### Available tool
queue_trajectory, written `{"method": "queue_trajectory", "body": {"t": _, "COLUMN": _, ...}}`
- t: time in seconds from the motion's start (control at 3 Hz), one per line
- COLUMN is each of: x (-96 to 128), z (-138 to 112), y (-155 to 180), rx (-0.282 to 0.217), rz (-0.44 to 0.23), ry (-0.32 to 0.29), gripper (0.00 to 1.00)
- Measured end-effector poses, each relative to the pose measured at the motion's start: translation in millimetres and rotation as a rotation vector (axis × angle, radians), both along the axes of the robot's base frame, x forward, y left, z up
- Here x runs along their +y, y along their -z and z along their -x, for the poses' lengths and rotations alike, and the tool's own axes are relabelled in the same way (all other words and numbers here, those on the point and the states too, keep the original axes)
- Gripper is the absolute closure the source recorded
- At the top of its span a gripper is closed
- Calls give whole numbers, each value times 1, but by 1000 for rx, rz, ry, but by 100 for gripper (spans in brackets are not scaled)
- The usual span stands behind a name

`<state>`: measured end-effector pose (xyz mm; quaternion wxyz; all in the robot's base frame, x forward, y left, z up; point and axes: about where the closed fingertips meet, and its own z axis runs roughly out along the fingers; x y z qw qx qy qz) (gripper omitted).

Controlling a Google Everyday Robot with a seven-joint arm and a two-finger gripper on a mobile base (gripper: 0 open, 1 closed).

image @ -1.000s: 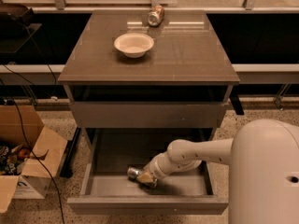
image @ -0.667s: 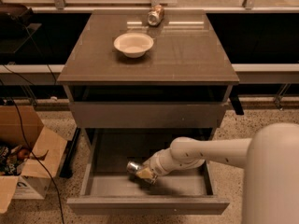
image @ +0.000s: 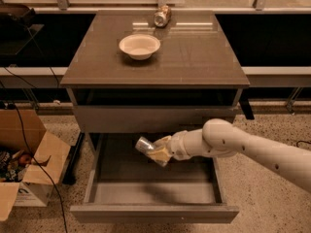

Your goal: Pick redbull can from middle drawer and place on counter

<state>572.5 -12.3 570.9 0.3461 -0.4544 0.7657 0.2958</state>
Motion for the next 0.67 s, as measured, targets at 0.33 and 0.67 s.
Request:
{"method": "queue_trajectory", "body": {"t": 0.33, "x": -20, "z": 0, "y": -105, "rx": -141, "rz": -54, "ry": -83, "gripper": 100}}
{"method": "queue_trajectory", "body": {"t": 0.67, "x": -47, "z": 8, "y": -252, "rx": -373, "rz": -41, "ry": -205, "gripper": 100}}
